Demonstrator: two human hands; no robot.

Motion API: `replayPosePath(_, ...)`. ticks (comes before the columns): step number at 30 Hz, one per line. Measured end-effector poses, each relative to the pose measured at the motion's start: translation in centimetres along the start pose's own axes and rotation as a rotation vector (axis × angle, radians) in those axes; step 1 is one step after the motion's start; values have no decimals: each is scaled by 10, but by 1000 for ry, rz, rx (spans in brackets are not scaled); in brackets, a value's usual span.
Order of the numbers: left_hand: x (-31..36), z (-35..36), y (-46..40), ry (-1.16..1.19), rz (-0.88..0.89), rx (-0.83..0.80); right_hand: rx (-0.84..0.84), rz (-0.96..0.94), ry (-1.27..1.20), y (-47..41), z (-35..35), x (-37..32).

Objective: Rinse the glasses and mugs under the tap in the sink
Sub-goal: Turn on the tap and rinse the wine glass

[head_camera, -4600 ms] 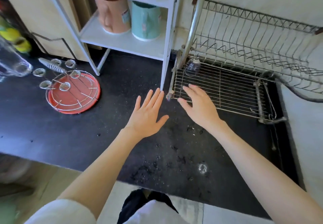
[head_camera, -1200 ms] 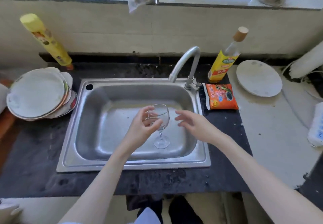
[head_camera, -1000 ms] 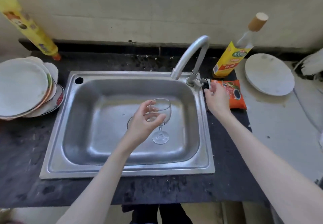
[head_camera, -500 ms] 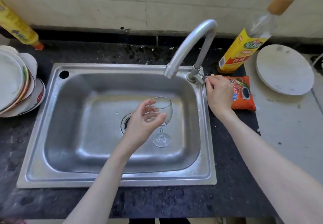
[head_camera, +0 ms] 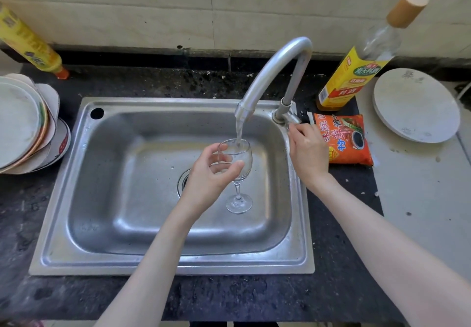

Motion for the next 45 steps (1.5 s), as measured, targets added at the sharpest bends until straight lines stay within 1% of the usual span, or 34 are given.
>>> replayPosePath(4, 1, 4, 0, -6, -7, -2, -90, 79, -62, 6, 6, 5)
replayPosePath(6, 2, 4, -2, -9, -4, 7, -155, 158, -116, 12, 7, 5)
replayPosePath(8, 1, 3, -3, 7, -8, 15, -154, 261, -209, 23, -1, 0)
replayPosePath(10, 1, 3, -5, 12, -17, 25, -146, 328, -360, 35, -11, -13)
replayPosePath(11, 0, 2, -6, 11, -23, 33, -208, 338, -464, 42, -11, -23)
replayPosePath(14, 0, 3, -6, 62, -39, 52, -575, 343, -803, 62, 4, -62)
replayPosePath(15, -1, 4, -6, 81, -47, 57, -646, 343, -868, 66, 6, -71)
replayPosePath(16, -4, 5, -6, 106, -65, 65, -671, 352, -915, 66, 8, -76)
replayPosePath(18, -8, 7, -3, 175, -113, 55, -632, 412, -977, 63, 8, -79)
replayPosePath(20, -12, 9, -1, 222, -146, 7, -579, 448, -966, 58, 8, -76)
replayPosePath(21, -11, 10, -1, 203, -142, -16, -573, 441, -926, 57, 9, -74)
replayPosePath(22, -8, 9, 0, 144, -102, -29, -585, 419, -870, 55, 10, -71)
replayPosePath(23, -2, 8, -1, 27, -23, -19, -604, 388, -808, 52, 10, -69)
replayPosePath(25, 14, 2, 0, -293, 182, 68, -634, 327, -716, 47, 8, -65)
replayPosePath(26, 18, -1, 1, -412, 244, 93, -643, 286, -671, 43, 5, -65)
replayPosePath(27, 20, -2, 2, -481, 266, 75, -651, 243, -627, 38, 2, -64)
replayPosePath(28, 18, -3, 2, -504, 261, 10, -675, 214, -605, 34, 0, -62)
replayPosePath(29, 15, 0, 2, -494, 232, -109, -722, 204, -631, 32, 0, -61)
replayPosePath(31, 9, 7, 3, -503, 173, -369, -879, 222, -801, 33, 4, -63)
replayPosePath(32, 7, 11, 4, -553, 169, -463, -955, 225, -872, 35, 5, -64)
replayPosePath(33, 5, 14, 4, -613, 174, -520, -1017, 216, -903, 36, 3, -66)
replayPosePath(34, 3, 15, 3, -651, 180, -529, -1062, 211, -907, 37, 1, -67)
replayPosePath(35, 2, 14, 0, -637, 166, -494, -1087, 212, -903, 36, 0, -67)
replayPosePath(36, 2, 10, -2, -567, 134, -429, -1099, 219, -906, 36, -1, -67)
replayPosePath(38, 7, 1, -3, -357, 71, -269, -1095, 231, -890, 35, -1, -69)
replayPosePath(39, 8, -3, -3, -280, 48, -190, -1079, 227, -863, 36, 2, -71)
replayPosePath(40, 6, -6, -5, -242, 31, -125, -1047, 213, -803, 36, 5, -73)
replayPosePath(41, 5, -7, -5, -239, 22, -92, -989, 191, -713, 36, 7, -72)
replayPosePath(42, 5, -6, -5, -272, 25, -104, -933, 187, -647, 35, 7, -72)
replayPosePath(43, 6, -2, -4, -322, 21, -173, -909, 209, -653, 35, 6, -71)
replayPosePath(44, 5, 3, -3, -371, 9, -282, -918, 251, -724, 36, 5, -71)
replayPosePath(45, 2, 7, -1, -402, -12, -398, -963, 294, -821, 37, 4, -72)
Point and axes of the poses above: each hand's wrist, its own y-axis away from the middle knuckle, its own z-axis out of the palm, x = y × z, the point moved 8 cm from there along -y, towards the middle knuckle, and after that the axes turned 3 degrees about -z, right-handed, at the moved point
